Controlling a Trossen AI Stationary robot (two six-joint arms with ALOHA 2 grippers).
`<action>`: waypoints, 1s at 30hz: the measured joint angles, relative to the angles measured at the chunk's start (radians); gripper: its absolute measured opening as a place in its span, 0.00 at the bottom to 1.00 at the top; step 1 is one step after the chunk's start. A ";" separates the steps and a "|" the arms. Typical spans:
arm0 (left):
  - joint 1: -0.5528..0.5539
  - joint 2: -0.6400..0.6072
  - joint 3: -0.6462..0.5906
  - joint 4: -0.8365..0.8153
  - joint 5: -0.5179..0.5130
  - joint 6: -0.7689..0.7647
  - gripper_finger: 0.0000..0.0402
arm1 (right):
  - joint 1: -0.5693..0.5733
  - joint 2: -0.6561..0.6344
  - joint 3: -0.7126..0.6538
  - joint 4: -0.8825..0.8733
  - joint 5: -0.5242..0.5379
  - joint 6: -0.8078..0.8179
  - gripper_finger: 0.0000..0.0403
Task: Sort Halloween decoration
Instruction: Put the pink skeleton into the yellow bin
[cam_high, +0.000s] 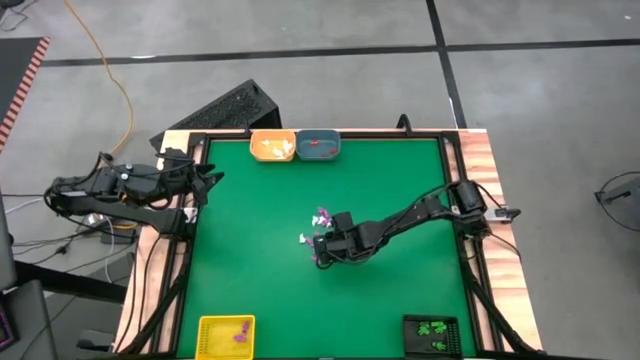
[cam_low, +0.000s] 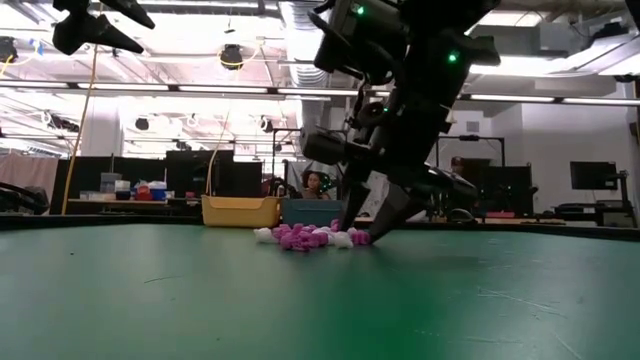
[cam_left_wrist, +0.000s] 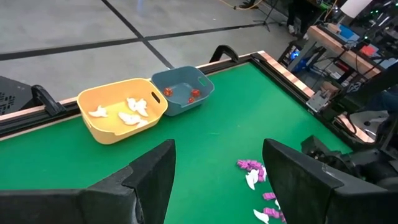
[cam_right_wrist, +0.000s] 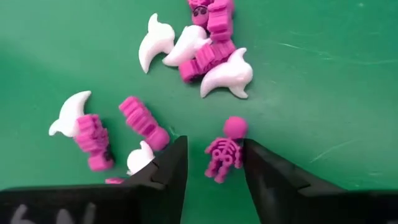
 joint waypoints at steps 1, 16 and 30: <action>0.000 0.000 0.000 0.000 0.000 0.000 0.58 | 0.000 0.013 0.000 0.009 -0.004 0.010 0.42; 0.000 0.000 0.000 0.000 -0.001 0.001 0.58 | 0.017 0.019 0.009 -0.067 -0.013 0.176 0.08; 0.000 0.000 0.000 0.000 -0.001 0.011 0.58 | 0.002 0.028 0.279 -0.426 0.037 0.021 0.02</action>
